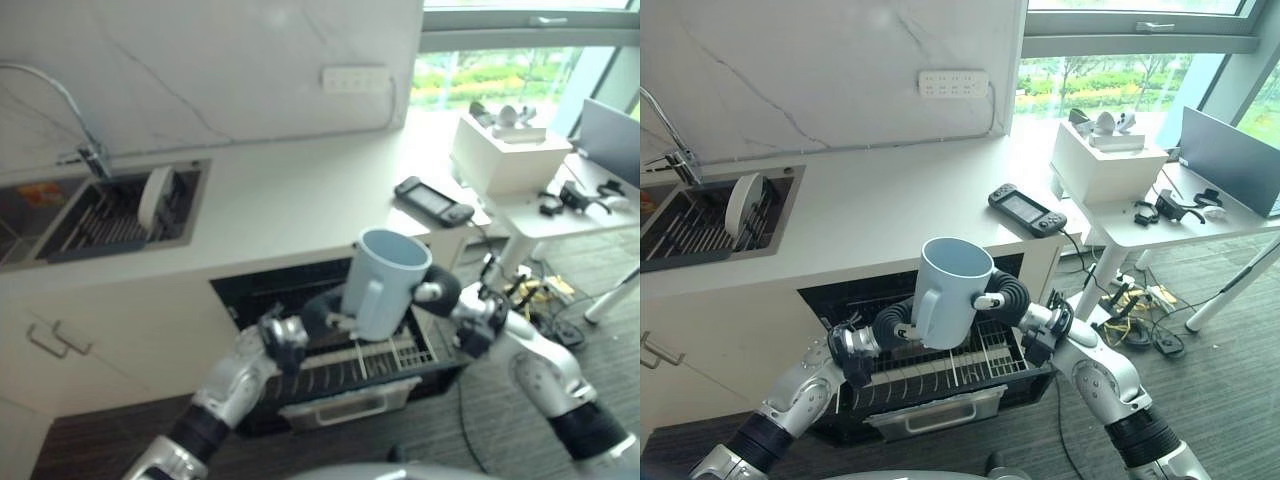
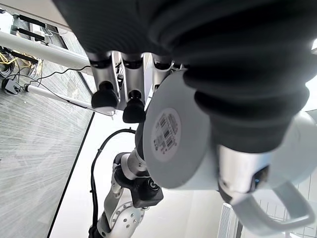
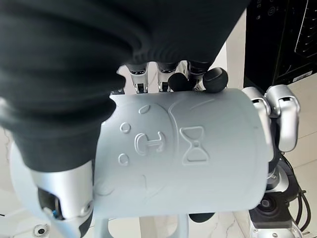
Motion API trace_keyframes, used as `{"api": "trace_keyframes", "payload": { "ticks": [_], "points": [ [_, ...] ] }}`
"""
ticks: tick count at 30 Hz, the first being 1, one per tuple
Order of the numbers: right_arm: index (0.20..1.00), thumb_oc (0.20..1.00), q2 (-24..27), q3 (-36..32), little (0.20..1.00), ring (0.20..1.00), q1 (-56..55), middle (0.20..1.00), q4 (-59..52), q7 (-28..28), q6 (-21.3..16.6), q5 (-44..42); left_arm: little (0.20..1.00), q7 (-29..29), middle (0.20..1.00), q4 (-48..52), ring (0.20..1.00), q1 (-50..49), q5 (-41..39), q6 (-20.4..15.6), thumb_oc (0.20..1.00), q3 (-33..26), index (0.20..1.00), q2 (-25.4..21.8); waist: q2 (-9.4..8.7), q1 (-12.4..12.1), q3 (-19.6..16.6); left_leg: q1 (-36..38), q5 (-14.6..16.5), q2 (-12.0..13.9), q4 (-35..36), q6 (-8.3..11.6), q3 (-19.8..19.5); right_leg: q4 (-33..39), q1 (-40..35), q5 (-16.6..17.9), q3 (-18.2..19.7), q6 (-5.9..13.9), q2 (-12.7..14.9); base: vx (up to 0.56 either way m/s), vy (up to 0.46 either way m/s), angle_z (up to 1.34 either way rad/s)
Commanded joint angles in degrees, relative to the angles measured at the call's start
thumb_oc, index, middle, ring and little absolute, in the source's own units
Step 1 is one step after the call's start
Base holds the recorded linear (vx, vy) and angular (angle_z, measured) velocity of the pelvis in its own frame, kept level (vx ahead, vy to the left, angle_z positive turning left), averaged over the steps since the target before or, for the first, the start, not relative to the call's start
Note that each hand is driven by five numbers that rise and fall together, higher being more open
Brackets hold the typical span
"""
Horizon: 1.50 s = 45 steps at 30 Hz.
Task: Place the dishes in the dishwasher.
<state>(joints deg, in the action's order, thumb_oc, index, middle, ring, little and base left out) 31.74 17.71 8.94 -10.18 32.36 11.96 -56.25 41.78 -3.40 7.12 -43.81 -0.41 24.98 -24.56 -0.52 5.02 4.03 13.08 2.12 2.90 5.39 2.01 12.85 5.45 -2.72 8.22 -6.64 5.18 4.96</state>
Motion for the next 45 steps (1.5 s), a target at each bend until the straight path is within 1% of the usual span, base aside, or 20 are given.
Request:
{"api": "trace_keyframes", "payload": {
  "ticks": [1, 6, 7, 8, 9, 10, 12, 16, 23, 27, 29, 30, 31, 33, 36, 37, 38, 41, 43, 45],
  "points": [
    [1.0, 1.0, -4.09, 2.94, 1.0, 1.0, 5.69, 1.0, -5.88, 1.06, -1.94, -0.81, 0.2, -0.71, 0.2, 0.56, 0.2, 3.74, -0.43, -2.97, 0.2, 2.0, 0.2, -0.13, -1.58, -1.23, 0.88, 0.26, 2.2, 2.35, -0.43, -0.38, -1.52, -2.29, -0.73, -2.66, 0.53, 6.48, 6.24, 0.0, 0.0, 0.0],
    [1.0, 1.0, -4.14, 4.0, 1.0, 1.0, 5.56, 1.0, -6.29, 2.57, -0.76, 0.2, 0.2, -0.5, 0.2, 0.26, 0.2, 3.64, -0.29, -2.64, 0.2, 1.98, 0.2, -0.22, -1.64, -1.41, 0.92, 0.29, 2.16, 2.39, -0.46, -0.39, -1.68, -2.59, -0.7, -2.82, 0.38, 6.45, 6.24, 0.0, 0.0, 0.0],
    [0.733, 0.733, -4.04, 4.17, 0.733, 0.733, 5.55, 0.733, -6.39, 3.18, -0.63, 0.59, 0.2, -0.39, 0.2, 0.14, 0.2, 3.59, -0.35, -2.56, 0.2, 1.86, 0.2, -0.27, -1.68, -1.5, 0.9, 0.3, 2.12, 2.45, -0.43, -0.35, -1.68, -2.61, -0.73, -2.83, 0.25, 6.45, 6.25, 0.0, 0.0, 0.0],
    [0.52, 0.52, -3.88, 4.38, 0.52, 0.52, 5.62, 0.52, -6.49, 3.46, -0.71, 0.73, 0.2, -0.56, 0.2, 0.14, 0.2, 3.55, -0.24, -2.63, 0.2, 1.93, 0.2, -0.22, -1.71, -1.53, 0.9, 0.32, 2.13, 2.45, -0.39, -0.34, -1.7, -2.63, -0.7, -2.85, 0.17, 6.43, 6.22, 0.0, 0.0, 0.0],
    [0.429, 0.429, -3.8, 4.45, 0.429, 0.429, 5.68, 0.429, -6.5, 3.59, -0.77, 0.71, 0.2, -0.65, 0.2, 0.13, 0.2, 3.55, -0.2, -2.68, 0.2, 1.98, 0.2, -0.2, -1.73, -1.53, 0.89, 0.32, 2.14, 2.45, -0.39, -0.34, -1.71, -2.64, -0.68, -2.85, 0.15, 6.42, 6.21, 0.0, 0.0, 0.0],
    [0.2, 0.2, -3.73, 4.6, 0.2, 0.2, 5.77, 0.2, -6.61, 3.71, -0.8, 0.61, 0.2, -0.78, 0.2, 0.16, 0.2, 3.59, -0.2, -2.94, 0.2, 2.01, 0.2, -0.25, -1.75, -1.59, 0.92, 0.35, 2.11, 2.46, -0.39, -0.32, -1.74, -2.63, -0.75, -2.85, 0.06, 6.4, 6.19, 0.0, 0.0, 0.0],
    [0.2, 0.2, -3.68, 4.71, 0.2, 0.2, 5.84, 0.2, -6.83, 3.73, -0.68, 0.45, 0.2, -0.7, 0.2, 0.24, 0.2, 3.59, -0.14, -3.02, 0.2, 1.96, 0.2, -0.31, -1.76, -1.63, 0.91, 0.36, 2.07, 2.47, -0.39, -0.31, -1.78, -2.71, -0.77, -2.91, 0.05, 6.37, 6.17, 0.0, 0.0, 0.0],
    [0.2, 0.2, -3.73, 5.25, 0.2, 0.2, 5.98, 0.2, -7.04, 5.8, -0.76, -0.16, 0.2, -0.89, 0.2, 0.68, 0.2, 4.09, -0.02, -2.77, 0.2, 2.1, 0.2, -0.32, -1.68, -1.77, 1.0, 0.26, 2.02, 2.4, -0.44, -0.33, -2.26, -3.19, -0.85, -3.33, 0.06, 6.21, 6.04, 0.0, 0.0, 0.0],
    [0.2, 0.2, -4.63, 6.42, 0.2, 0.2, 6.85, 0.2, -6.6, 5.45, -0.92, -0.29, 0.2, -0.77, 0.2, 0.83, 0.2, 3.86, -0.72, -1.74, 0.2, 2.31, 0.2, -0.52, -1.38, -2.38, 0.82, 0.19, 1.95, 2.32, -0.39, -0.24, -2.98, -3.24, -1.1, -3.39, -0.56, 6.28, 6.21, -0.01, -0.005, 0.04],
    [0.2, 0.2, -4.72, 6.35, 0.2, 0.2, 6.55, 0.2, -6.56, 6.09, -1.36, -0.44, 0.2, -0.93, 0.2, 0.91, 0.2, 3.02, -1.4, -0.66, 0.2, 1.73, 0.2, -0.44, -1.32, -2.73, 0.63, 0.08, 1.95, 2.26, -0.39, -0.2, -3.25, -3.19, -1.23, -3.47, -0.9, 6.26, 6.24, 0.0, -0.011, 0.04],
    [0.2, 0.2, -4.89, 6.01, 0.2, 0.2, 6.64, 0.2, -6.41, 5.49, -2.48, -1.84, 0.2, -2.66, 0.2, 0.2, 0.2, 2.66, -2.77, 1.21, 0.2, 1.35, 0.2, 0.03, -1.24, -2.81, 0.64, 0.12, 1.98, 2.34, -0.39, -0.17, -3.25, -3.03, -1.48, -3.44, -1.26, 6.22, 6.26, 0.0, 0.0, 0.0],
    [0.2, 0.2, -5.06, 5.81, 0.2, 0.2, 6.58, 0.2, -6.36, 5.2, -3.1, -2.58, 0.583, -2.75, 0.583, -0.18, 0.583, 2.41, -2.62, 1.8, 0.583, 1.12, 0.583, 0.23, -1.2, -2.84, 0.63, 0.14, 1.98, 2.41, -0.39, -0.13, -3.18, -3.02, -1.6, -3.51, -1.37, 6.18, 6.25, 0.0, -0.014, 0.06],
    [0.2, 0.2, -5.62, 5.06, 0.2, 0.2, 6.86, 0.2, -6.08, 4.74, -3.63, -3.9, 1.0, -2.55, 1.0, -1.26, 1.0, 1.89, -2.42, 1.95, 1.0, 1.22, 1.0, 0.56, -1.13, -2.83, 0.52, 0.07, 1.89, 2.63, -0.39, 0.07, -2.97, -2.91, -1.73, -3.53, -1.6, 6.13, 6.23, 0.0, -0.011, 0.12],
    [0.2, 0.2, -6.15, 4.33, 0.2, 0.2, 6.77, 0.2, -6.09, 3.92, -4.16, -5.26, 1.0, -3.04, 1.0, -1.78, 1.0, 1.29, -2.36, 2.48, 1.0, 1.16, 1.0, 0.82, -1.02, -2.89, 0.46, 0.02, 1.84, 2.78, -0.39, 0.15, -2.87, -2.73, -1.97, -3.6, -1.89, 6.07, 6.22, 0.0, -0.008, 0.13],
    [0.2, 0.2, -8.74, 1.58, 0.2, 0.2, 5.29, 0.2, -5.56, 1.17, -6.65, -9.28, 1.0, -7.27, 1.0, -4.11, 1.0, -0.75, -1.13, 1.82, 1.0, -0.61, 1.0, 1.52, -0.58, -3.25, 0.13, -0.34, 1.5, 3.53, -0.39, 0.62, -2.53, -2.27, -2.71, -3.82, -3.29, 5.81, 6.32, 0.01, -0.009, 0.16],
    [0.2, 0.2, -9.28, 0.96, 0.2, 0.2, 4.9, 0.2, -5.36, 1.21, -6.8, -10.71, 1.0, -7.54, 1.0, -4.5, 1.0, -1.33, -1.07, 1.78, 1.0, -1.14, 1.0, 1.65, -0.49, -3.41, 0.09, -0.45, 1.42, 3.69, -0.39, 0.72, -2.5, -2.19, -2.86, -3.89, -3.65, 5.77, 6.38, 0.01, -0.021, 0.26],
    [0.2, 0.2, -11.39, -0.45, 0.2, 0.2, 3.87, 0.2, -5.08, 0.87, -7.27, -15.87, 1.0, -7.72, 1.0, -6.11, 1.0, -2.63, -0.84, 1.68, 1.0, -2.3, 1.0, 2.1, -0.31, -3.91, -0.03, -0.77, 1.25, 4.0, -0.39, 0.98, -2.69, -1.95, -3.3, -4.08, -4.56, 5.62, 6.42, 0.0, -0.016, 0.26],
    [0.2, 0.2, -13.64, -0.86, 0.2, 0.2, 3.07, 0.2, -4.27, 1.49, -8.41, -18.27, 1.0, -7.63, 1.0, -8.25, 1.0, -3.7, -1.79, 2.13, 1.0, -3.11, 1.0, 2.7, -0.1, -4.47, -0.05, -1.14, 0.95, 4.3, -0.39, 1.24, -3.09, -1.79, -3.74, -4.26, -5.3, 5.49, 6.46, 0.0, -0.021, 0.21],
    [0.2, 0.2, -14.67, -1.19, 0.2, 0.2, 2.34, 0.2, -4.14, 1.86, -9.34, -20.03, 1.0, -7.54, 1.0, -10.2, 1.0, -4.74, -2.81, 3.13, 1.0, -4.21, 1.0, 3.21, 0.06, -4.92, -0.16, -1.48, 0.71, 4.56, -0.39, 1.46, -3.39, -1.61, -4.12, -4.44, -6.03, 5.32, 6.47, -0.01, -0.024, 0.13],
    [0.2, 0.2, -15.2, -1.66, 0.2, 0.2, 2.08, 0.2, -3.67, 2.06, -10.13, -21.44, 1.0, -7.2, 1.0, -13.23, 1.0, -5.37, -1.91, 2.25, 1.0, -4.64, 1.0, 3.56, 0.17, -5.25, -0.27, -1.78, 0.49, 4.75, -0.39, 1.72, -3.67, -1.41, -4.3, -4.48, -6.58, 5.22, 6.49, 0.0, -0.019, 0.18]
  ]
}}
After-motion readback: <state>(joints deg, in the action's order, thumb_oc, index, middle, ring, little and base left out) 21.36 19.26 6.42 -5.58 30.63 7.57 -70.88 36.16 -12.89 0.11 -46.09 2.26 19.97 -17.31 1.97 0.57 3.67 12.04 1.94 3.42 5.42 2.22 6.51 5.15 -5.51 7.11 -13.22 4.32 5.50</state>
